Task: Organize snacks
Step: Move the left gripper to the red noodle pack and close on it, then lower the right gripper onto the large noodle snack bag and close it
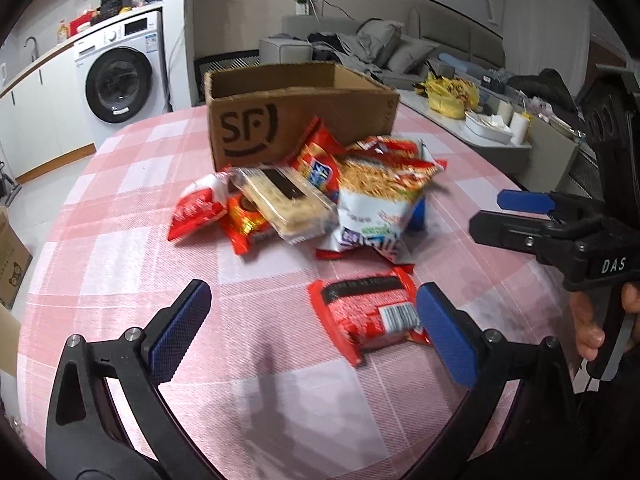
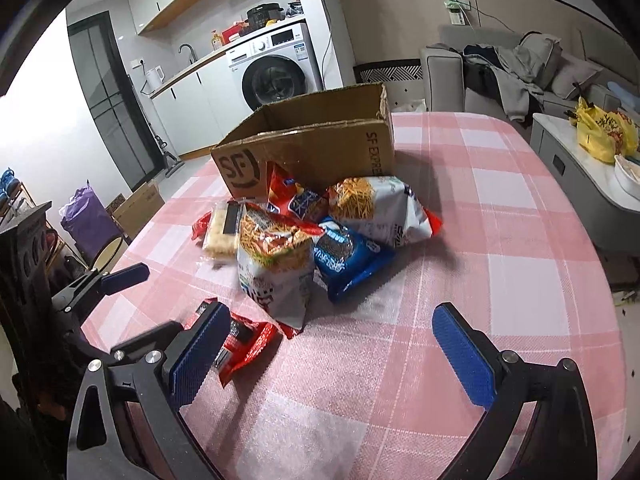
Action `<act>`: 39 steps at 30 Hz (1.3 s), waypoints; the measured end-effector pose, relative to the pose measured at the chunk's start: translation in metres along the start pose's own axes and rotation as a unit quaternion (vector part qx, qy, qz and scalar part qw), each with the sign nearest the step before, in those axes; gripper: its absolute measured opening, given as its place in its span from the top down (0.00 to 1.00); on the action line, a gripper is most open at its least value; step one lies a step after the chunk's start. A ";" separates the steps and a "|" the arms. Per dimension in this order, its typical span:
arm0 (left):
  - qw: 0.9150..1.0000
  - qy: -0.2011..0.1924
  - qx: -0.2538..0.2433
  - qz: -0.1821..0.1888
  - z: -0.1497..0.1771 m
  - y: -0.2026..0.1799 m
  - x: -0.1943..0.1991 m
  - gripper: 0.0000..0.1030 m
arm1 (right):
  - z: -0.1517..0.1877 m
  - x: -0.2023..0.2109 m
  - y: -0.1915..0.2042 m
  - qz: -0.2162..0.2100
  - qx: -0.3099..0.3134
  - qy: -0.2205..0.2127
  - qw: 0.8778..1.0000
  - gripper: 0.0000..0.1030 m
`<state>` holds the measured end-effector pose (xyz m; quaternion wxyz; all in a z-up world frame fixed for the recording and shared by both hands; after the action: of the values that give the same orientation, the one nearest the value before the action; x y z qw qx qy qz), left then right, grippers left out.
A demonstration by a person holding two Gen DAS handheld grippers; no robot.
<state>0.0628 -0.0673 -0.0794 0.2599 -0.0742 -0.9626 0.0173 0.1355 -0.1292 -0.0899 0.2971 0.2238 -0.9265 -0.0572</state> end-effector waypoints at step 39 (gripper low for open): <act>0.996 0.048 0.040 0.071 0.026 0.000 -0.036 0.55 | 0.013 -0.018 0.005 -0.029 -0.030 0.023 0.999 0.00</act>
<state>0.0802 -0.0730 -0.1192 0.3062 -0.1330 -0.9399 0.0709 0.1396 -0.1173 -0.1091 0.3227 0.2434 -0.9104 -0.0882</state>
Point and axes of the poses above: each gripper's, at about its wrist camera, not at the fingertips, and x roughly against the way its jaws point, y to its left, z to its underside, the point moved 10 cm from there along -x, roughly the way its jaws point, and after that the axes turned 13 degrees about -y, right-handed, at the moved point
